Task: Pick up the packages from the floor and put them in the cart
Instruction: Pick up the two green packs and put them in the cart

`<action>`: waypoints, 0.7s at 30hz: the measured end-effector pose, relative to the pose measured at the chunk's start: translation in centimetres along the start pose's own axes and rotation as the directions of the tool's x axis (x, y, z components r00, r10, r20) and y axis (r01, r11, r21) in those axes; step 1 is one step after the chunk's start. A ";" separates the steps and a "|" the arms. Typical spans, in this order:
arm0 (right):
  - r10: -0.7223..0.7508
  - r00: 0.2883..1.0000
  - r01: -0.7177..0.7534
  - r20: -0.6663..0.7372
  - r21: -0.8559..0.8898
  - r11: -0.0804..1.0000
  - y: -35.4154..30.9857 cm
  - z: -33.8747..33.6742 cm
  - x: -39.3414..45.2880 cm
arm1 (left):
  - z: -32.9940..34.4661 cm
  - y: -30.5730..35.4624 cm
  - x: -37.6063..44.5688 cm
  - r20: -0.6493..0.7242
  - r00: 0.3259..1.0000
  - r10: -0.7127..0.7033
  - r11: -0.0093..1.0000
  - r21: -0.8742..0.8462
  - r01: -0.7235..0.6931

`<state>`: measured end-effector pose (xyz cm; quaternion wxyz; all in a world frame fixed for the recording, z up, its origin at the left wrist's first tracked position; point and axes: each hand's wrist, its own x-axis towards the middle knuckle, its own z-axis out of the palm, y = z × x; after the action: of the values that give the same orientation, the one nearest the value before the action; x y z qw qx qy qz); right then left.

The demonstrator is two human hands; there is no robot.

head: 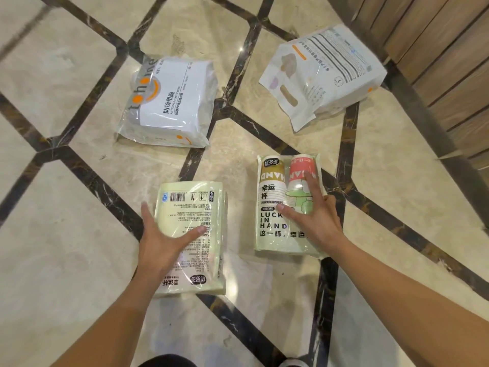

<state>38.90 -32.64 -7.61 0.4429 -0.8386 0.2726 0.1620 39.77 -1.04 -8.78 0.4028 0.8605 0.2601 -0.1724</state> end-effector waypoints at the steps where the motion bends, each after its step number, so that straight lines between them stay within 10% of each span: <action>1: -0.002 1.000 0.002 -0.002 0.010 1.000 0.1 0.0 0.1 | 0.1 0.0 0.2 -0.012 0.998 -0.056 0.997 -0.050 0.056; 15: -0.065 0.995 0.070 -0.080 0.066 0.995 -1.6 -2.8 -2.4 | -1.6 4.7 -1.0 0.052 0.999 0.003 0.999 -0.054 0.000; 21: 0.188 0.966 -0.111 -0.180 0.368 0.923 -9.8 -11.5 -10.9 | -10.2 16.6 -9.8 0.055 0.996 0.076 0.986 -0.155 -0.067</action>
<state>36.46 -34.25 10.78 0.5416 -0.7340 0.4063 0.0535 42.50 -5.06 12.45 0.4813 0.8301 0.2293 -0.1634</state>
